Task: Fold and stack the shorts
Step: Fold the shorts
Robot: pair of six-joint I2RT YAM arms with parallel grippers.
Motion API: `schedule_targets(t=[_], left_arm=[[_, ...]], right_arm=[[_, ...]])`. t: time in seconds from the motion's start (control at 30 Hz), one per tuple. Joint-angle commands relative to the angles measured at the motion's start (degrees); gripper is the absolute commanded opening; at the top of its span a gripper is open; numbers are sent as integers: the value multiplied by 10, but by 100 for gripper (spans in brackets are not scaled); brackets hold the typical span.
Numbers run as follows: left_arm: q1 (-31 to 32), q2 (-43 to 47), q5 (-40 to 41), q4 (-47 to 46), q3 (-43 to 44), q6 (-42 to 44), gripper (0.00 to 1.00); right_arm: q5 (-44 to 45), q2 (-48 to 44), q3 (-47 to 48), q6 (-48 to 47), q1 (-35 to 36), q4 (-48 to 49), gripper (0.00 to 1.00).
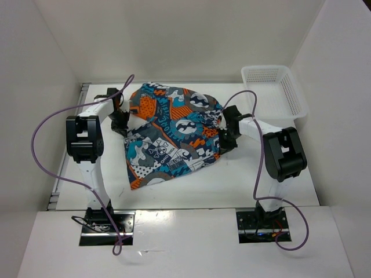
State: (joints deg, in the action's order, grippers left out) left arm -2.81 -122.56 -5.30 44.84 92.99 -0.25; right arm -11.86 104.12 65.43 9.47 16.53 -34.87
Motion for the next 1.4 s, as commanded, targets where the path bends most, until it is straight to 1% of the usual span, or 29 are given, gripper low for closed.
schedule_targets(t=[0.0, 0.03, 0.2, 0.27, 0.3, 0.33, 0.37, 0.4, 0.43, 0.47, 0.5, 0.57, 0.63, 0.7, 0.73, 0.77, 0.8, 0.83, 0.87, 0.9, 0.93, 0.97, 1.0, 1.03, 1.1, 1.13, 1.23, 1.3, 1.37], left_arm=[[-14, -17, 34, -43, 5, 3, 0], [-19, -17, 40, -43, 12, 3, 0], [-19, -17, 62, -55, 30, 3, 0], [-19, -17, 69, -60, 30, 3, 7], [-19, -17, 69, -60, 30, 3, 16], [-19, -17, 69, -60, 25, 3, 37], [-19, -9, 61, -60, 25, 3, 44], [-19, 5, 48, -60, 15, 3, 50], [-19, 15, 41, -60, 9, 3, 57], [-19, 28, 35, -66, -4, 3, 64], [-19, 58, 20, -66, -4, 3, 66], [-26, 89, -6, -71, -4, 3, 70], [-26, 100, -52, -44, 64, 3, 71], [-32, 60, -78, -31, 138, 3, 76], [-32, 39, -102, -31, 213, 3, 82], [-25, 16, -103, -26, 254, 3, 84], [-10, -42, -103, -26, 299, 3, 84], [-1, -77, -96, -6, 351, 3, 84], [8, -153, -90, 5, 475, 3, 88], [16, -196, -84, 19, 550, 3, 88], [28, -239, -79, 52, 631, 3, 90], [28, -286, -79, 73, 719, 3, 93], [36, -370, -79, 91, 803, 3, 98], [42, -370, -73, 57, 824, 3, 100], [47, -350, -73, -22, 741, 3, 100], [54, -350, -81, -31, 721, 3, 100], [61, -398, -95, -14, 782, 3, 100], [75, -426, -73, -9, 817, 3, 100], [75, -426, -57, -9, 797, 3, 100]], right_arm=[[-34, -50, -34, 0, 4, -64, 0], [-23, -58, -28, 0, 4, -70, 0], [-45, -47, -22, -8, 4, -83, 0], [-56, -47, -22, -16, 11, -83, 0], [-65, -47, -22, -22, 11, -83, 0], [-70, -47, -22, -29, 19, -83, 7], [-89, -47, -22, -35, 19, -83, 53], [-100, -53, -22, -53, 19, -83, 74], [-105, -53, -16, -67, 19, -83, 82], [-106, -72, -10, -74, 19, -78, 83], [-85, -83, -4, -75, 19, -71, 83], [-84, -107, 33, -91, 19, -56, 83], [-84, -137, 68, -69, 19, -31, 83], [-63, -137, 121, -35, 19, 21, 85], [-44, -126, 139, -6, 19, 34, 85], [-31, -111, 179, 8, 19, 43, 85], [-14, -91, 202, 21, 19, 49, 85], [18, -47, 222, 31, 19, 55, 85], [34, -24, 260, 31, 19, 55, 85], [49, -2, 277, 31, 19, 55, 85], [59, 41, 294, 31, 19, 46, 85], [67, 63, 328, 31, 19, 41, 85], [73, 82, 342, 26, 14, 36, 85], [73, 113, 352, 26, 0, 36, 85], [96, 135, 369, 33, -13, 43, 85], [104, 154, 379, 33, -20, 43, 83], [118, 168, 391, 25, -20, 48, 82], [110, 175, 396, 25, -20, 48, 82], [110, 181, 396, 25, -20, 48, 82]])
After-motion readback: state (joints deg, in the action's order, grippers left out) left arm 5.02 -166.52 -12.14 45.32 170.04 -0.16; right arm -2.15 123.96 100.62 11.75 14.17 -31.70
